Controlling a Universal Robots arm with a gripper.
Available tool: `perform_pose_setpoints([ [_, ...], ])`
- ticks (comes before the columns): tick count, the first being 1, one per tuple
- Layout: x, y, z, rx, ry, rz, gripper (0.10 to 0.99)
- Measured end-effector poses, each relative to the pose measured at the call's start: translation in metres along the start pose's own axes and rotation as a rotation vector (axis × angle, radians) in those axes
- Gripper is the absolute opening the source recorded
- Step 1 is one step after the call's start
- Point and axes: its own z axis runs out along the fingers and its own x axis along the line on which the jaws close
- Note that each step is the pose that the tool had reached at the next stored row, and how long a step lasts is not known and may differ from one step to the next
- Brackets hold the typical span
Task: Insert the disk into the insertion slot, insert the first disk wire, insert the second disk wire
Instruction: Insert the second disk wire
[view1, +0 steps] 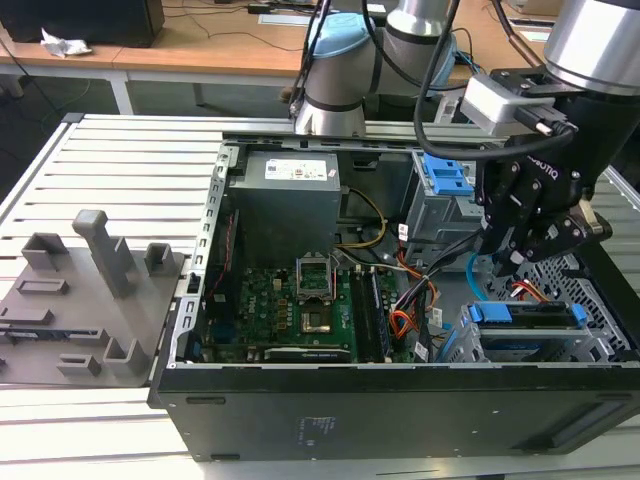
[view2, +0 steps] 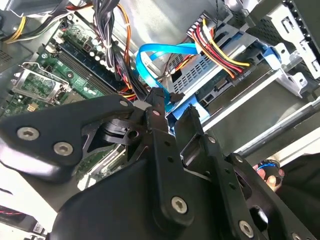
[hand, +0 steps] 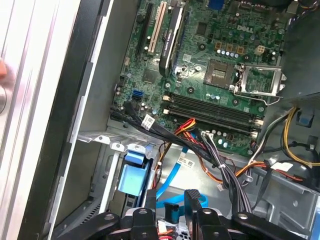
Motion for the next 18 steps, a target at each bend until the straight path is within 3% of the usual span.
perform_pose_setpoints([
  [2, 0.0000, 0.0000, 0.0001, 0.000, 0.0004, 0.000, 0.361],
  [4, 0.0000, 0.0000, 0.0001, 0.000, 0.0012, 0.000, 0.165],
  [9, 0.0005, 0.0001, 0.0002, -0.001, 0.0024, 0.000, 0.165],
  [14, 0.0180, 0.0041, 0.0021, -0.001, 0.0050, 0.000, 0.165],
  [18, 0.0266, 0.0042, 0.0055, -0.001, 0.0048, 0.002, 0.165],
])
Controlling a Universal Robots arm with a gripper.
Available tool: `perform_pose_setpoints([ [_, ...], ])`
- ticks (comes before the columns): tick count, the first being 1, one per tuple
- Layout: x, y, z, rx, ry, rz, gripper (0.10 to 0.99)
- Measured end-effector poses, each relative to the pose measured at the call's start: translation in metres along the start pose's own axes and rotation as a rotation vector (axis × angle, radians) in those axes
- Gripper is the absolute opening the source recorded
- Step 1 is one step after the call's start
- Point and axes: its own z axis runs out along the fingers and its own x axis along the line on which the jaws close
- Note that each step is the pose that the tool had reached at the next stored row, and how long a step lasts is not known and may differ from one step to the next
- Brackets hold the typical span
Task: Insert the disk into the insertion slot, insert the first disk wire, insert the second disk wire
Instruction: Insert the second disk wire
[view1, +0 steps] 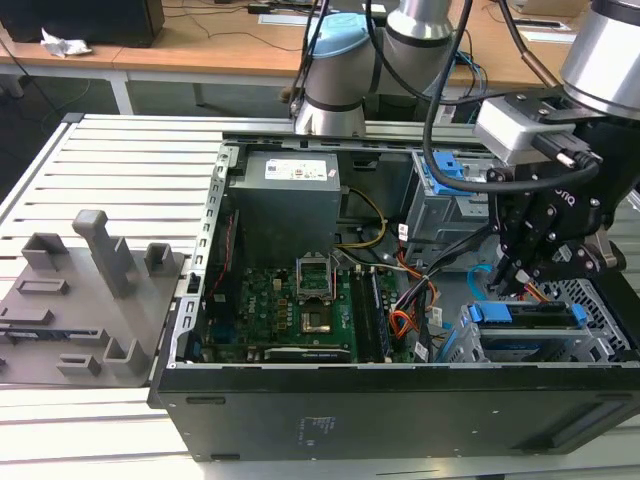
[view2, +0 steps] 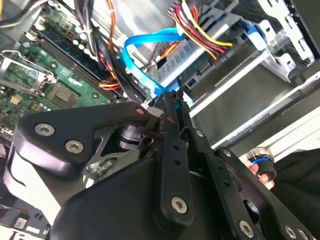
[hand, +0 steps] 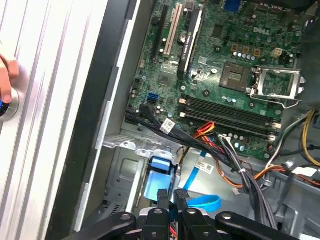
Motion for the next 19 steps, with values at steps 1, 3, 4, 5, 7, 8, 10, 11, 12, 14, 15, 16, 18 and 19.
perform_pose_setpoints([
  [1, 0.0005, -0.0009, 0.0008, 0.000, -0.0003, 0.001, 0.165],
  [3, 0.0010, -0.0028, 0.0024, -0.002, -0.0010, 0.027, 0.165],
  [4, 0.0010, -0.0029, 0.0026, -0.003, -0.0017, 0.043, 0.165],
  [5, 0.0009, -0.0029, 0.0028, -0.004, -0.0025, 0.058, 0.165],
  [7, 0.0009, -0.0030, 0.0031, -0.007, -0.0040, 0.091, 0.165],
  [8, 0.0008, -0.0030, 0.0033, -0.009, -0.0051, 0.114, 0.165],
  [10, 0.0009, -0.0031, 0.0035, -0.012, -0.0063, 0.153, 0.165],
  [11, 0.0010, -0.0034, 0.0038, -0.013, -0.0070, 0.173, 0.165],
  [12, 0.0011, -0.0042, 0.0043, -0.014, -0.0075, 0.186, 0.165],
  [14, 0.0019, -0.0083, 0.0055, -0.015, -0.0078, 0.192, 0.165],
  [15, 0.0024, -0.0110, 0.0061, -0.016, -0.0080, 0.192, 0.165],
  [16, 0.0032, -0.0146, 0.0067, -0.017, -0.0080, 0.192, 0.165],
  [18, 0.0044, -0.0212, 0.0092, -0.019, -0.0085, 0.194, 0.165],
  [19, 0.0047, -0.0225, 0.0100, -0.019, -0.0085, 0.196, 0.165],
])
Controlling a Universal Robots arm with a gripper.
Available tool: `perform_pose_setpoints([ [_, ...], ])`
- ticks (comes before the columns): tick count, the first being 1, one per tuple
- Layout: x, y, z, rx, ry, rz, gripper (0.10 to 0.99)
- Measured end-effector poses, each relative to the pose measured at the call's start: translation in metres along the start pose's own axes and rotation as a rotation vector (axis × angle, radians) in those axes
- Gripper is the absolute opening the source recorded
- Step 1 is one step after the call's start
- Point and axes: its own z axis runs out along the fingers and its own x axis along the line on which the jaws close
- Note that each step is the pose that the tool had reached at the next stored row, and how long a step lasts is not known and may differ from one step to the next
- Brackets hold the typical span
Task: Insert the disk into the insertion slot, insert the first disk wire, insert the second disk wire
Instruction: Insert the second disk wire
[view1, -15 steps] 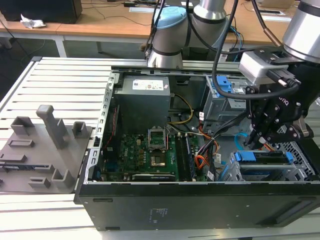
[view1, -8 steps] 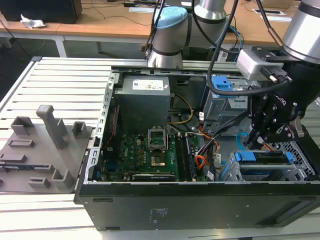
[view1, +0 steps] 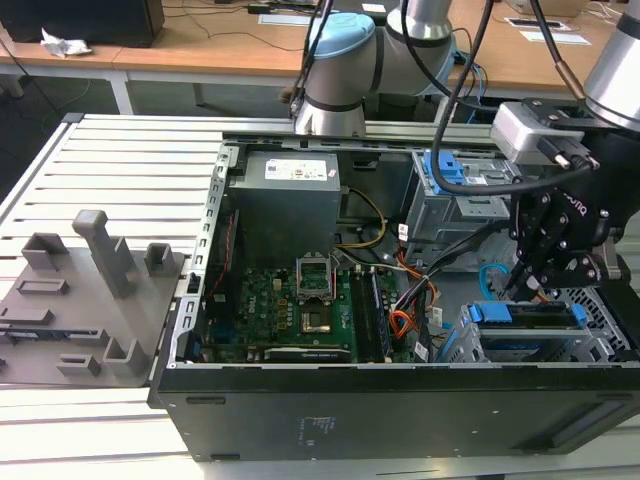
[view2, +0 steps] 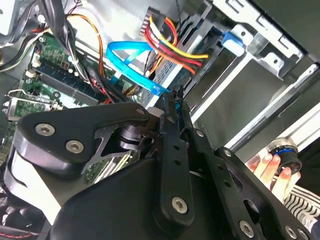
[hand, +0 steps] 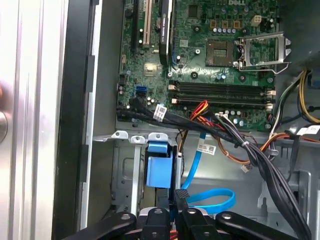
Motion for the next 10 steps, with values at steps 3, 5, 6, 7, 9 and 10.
perform_pose_setpoints([
  [3, 0.0014, -0.0061, 0.0025, -0.002, -0.0002, 0.004, 0.165],
  [5, 0.0021, -0.0079, 0.0030, -0.002, -0.0004, 0.005, 0.165],
  [6, 0.0022, -0.0093, 0.0039, -0.003, -0.0004, 0.005, 0.165],
  [7, 0.0023, -0.0094, 0.0047, -0.003, -0.0003, 0.005, 0.165],
  [9, 0.0027, -0.0097, 0.0059, -0.003, -0.0001, 0.005, 0.165],
  [10, 0.0028, -0.0097, 0.0063, -0.003, -0.0003, 0.005, 0.165],
])
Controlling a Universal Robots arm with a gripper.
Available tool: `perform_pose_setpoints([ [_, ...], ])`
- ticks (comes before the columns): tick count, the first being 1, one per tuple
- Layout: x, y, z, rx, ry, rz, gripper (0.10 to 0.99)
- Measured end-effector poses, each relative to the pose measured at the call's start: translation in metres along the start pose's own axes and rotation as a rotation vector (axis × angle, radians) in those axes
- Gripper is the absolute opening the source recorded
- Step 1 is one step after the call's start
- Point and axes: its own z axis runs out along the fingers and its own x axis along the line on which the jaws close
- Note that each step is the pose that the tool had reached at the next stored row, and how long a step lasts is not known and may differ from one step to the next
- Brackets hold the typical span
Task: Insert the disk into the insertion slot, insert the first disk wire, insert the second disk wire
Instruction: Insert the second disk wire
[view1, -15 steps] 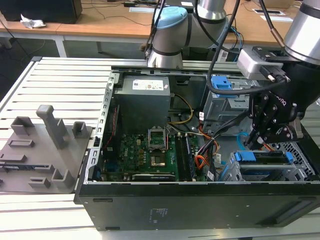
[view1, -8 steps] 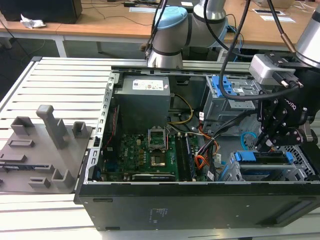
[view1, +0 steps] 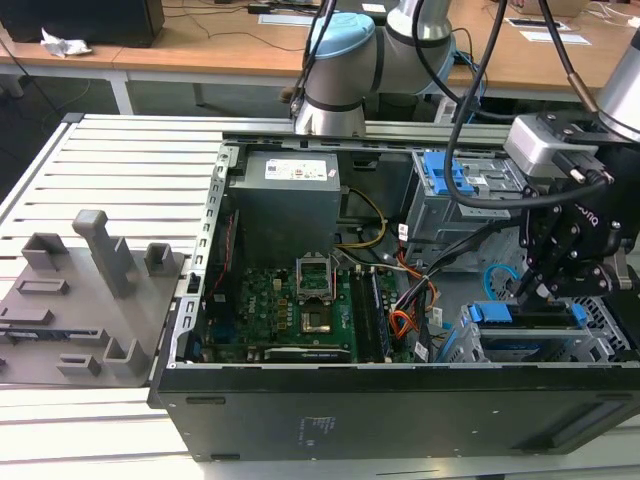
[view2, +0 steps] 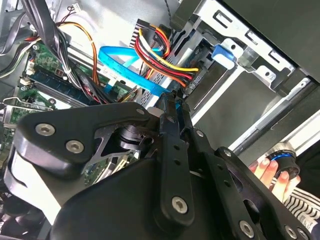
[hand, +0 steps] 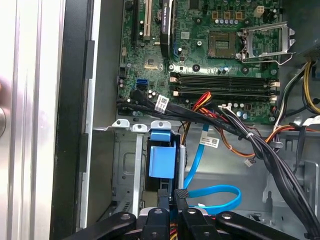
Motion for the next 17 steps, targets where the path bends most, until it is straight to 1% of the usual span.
perform_pose_setpoints([
  [8, 0.0016, -0.0013, 0.0020, 0.000, 0.0000, 0.000, 0.165],
  [12, 0.0015, -0.0017, 0.0047, 0.000, 0.0002, 0.000, 0.165],
  [17, 0.0015, -0.0018, 0.0055, 0.000, 0.0003, 0.000, 0.173],
])
